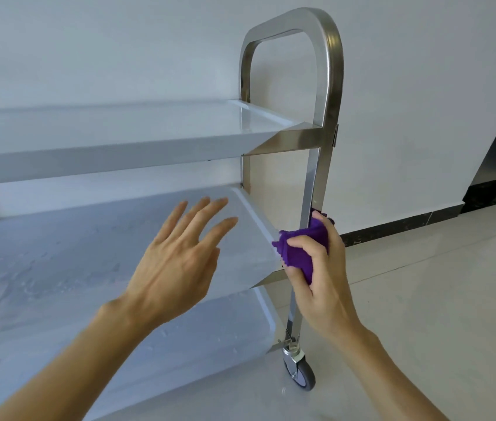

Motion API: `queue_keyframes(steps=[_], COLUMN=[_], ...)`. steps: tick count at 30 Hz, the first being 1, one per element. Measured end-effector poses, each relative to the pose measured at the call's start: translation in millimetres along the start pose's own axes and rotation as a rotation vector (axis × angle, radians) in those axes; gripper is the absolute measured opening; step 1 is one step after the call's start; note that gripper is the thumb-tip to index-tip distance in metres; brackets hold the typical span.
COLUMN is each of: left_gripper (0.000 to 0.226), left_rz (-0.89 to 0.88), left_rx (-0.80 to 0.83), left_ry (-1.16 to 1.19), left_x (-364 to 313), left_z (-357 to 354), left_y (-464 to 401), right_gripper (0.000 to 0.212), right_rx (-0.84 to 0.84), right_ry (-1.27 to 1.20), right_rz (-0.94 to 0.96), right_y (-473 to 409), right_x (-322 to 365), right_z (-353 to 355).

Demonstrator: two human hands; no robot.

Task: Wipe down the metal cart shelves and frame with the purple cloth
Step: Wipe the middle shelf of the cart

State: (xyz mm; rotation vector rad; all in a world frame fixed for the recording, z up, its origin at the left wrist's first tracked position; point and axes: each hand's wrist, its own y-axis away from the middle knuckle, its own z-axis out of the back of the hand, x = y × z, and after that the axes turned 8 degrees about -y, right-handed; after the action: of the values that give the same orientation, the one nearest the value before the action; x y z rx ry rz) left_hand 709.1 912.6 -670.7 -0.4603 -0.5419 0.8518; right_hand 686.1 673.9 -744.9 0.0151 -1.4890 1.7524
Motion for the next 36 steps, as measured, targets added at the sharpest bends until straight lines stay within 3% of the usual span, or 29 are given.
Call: queue_keyframes(steps=[3, 6, 8, 12, 15, 18, 22, 26, 29, 33, 36], left_gripper=[0.047, 0.047, 0.050, 0.049, 0.050, 0.052, 0.058, 0.056, 0.056, 0.048, 0.037], left_rz=[0.175, 0.307, 0.343, 0.352, 0.307, 0.316, 0.346, 0.394, 0.407, 0.393, 0.407], left_rx=[0.174, 0.374, 0.457, 0.529, 0.484, 0.444, 0.435, 0.453, 0.473, 0.479, 0.443], left_ry=[0.081, 0.112, 0.093, 0.143, 0.089, 0.099, 0.128, 0.165, 0.192, 0.189, 0.250], left_x=[14, 32, 42, 49, 45, 44, 47, 51, 55, 60, 66], left_z=[-15, -25, -28, -25, -28, -30, -31, -31, -29, -29, -30], left_y=[31, 58, 75, 90, 92, 101, 107, 111, 113, 107, 96], right_gripper=[0.032, 0.039, 0.048, 0.076, 0.091, 0.096, 0.106, 0.104, 0.100, 0.089, 0.066], right_rx=[0.273, 0.809, 0.974, 0.912, 0.794, 0.703, 0.789, 0.887, 0.968, 1.039, 1.046], right_ry=[0.194, 0.485, 0.567, 0.370, 0.353, 0.514, 0.471, 0.374, 0.320, 0.332, 0.113], right_rz=[0.177, 0.176, 0.166, 0.017, -0.069, -0.005, 0.092, 0.163, 0.126, -0.208, -0.428], right_y=[-14, -18, -13, -13, -10, -7, -14, -21, -30, -47, -62], right_x=[5, -8, -21, -28, -26, -20, 9, 37, 23, -26, -43], right_z=[-9, -21, -25, -28, -37, -54, -100, -140, -120, -52, -29])
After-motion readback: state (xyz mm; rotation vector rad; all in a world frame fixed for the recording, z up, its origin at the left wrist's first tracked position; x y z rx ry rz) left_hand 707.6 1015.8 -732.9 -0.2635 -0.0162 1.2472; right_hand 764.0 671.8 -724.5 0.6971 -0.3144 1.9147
